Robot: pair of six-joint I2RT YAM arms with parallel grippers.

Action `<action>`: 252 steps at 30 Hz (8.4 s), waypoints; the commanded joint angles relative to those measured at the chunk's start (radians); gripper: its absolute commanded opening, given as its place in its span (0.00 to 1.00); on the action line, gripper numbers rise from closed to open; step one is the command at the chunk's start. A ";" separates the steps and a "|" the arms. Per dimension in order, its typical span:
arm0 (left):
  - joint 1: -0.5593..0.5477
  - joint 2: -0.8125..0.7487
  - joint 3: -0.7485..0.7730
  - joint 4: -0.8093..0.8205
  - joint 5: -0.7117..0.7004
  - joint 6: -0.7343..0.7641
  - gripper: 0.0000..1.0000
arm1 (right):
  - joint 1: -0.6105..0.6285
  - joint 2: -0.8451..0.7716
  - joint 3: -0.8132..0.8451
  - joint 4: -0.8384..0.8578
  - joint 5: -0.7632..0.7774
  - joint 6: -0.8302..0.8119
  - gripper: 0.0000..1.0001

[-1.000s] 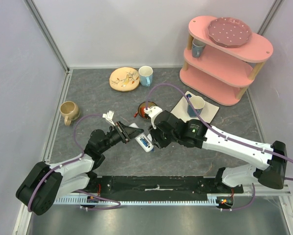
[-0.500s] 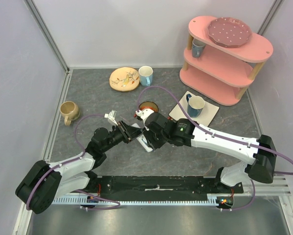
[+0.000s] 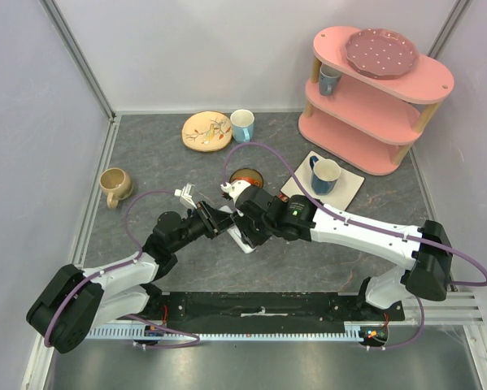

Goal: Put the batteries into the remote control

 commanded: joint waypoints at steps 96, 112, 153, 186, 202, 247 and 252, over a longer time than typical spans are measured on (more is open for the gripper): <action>-0.059 0.065 -0.003 0.369 0.145 -0.059 0.02 | -0.019 0.031 0.019 0.029 0.068 -0.021 0.25; -0.059 0.013 0.018 0.230 0.108 -0.010 0.02 | -0.019 0.016 0.005 0.026 0.047 -0.017 0.40; -0.059 0.047 -0.007 0.263 0.096 -0.030 0.02 | -0.019 0.048 0.074 0.034 0.016 0.010 0.74; -0.056 0.114 -0.008 0.311 0.079 -0.077 0.02 | -0.019 -0.035 0.083 0.046 -0.035 0.011 0.78; -0.008 0.137 -0.025 0.461 0.176 -0.166 0.02 | -0.249 -0.394 -0.334 0.412 -0.269 0.149 0.83; -0.001 0.192 0.000 0.634 0.228 -0.260 0.02 | -0.313 -0.449 -0.758 1.003 -0.673 0.399 0.75; -0.001 0.183 -0.002 0.636 0.230 -0.261 0.02 | -0.315 -0.431 -0.767 1.021 -0.676 0.405 0.70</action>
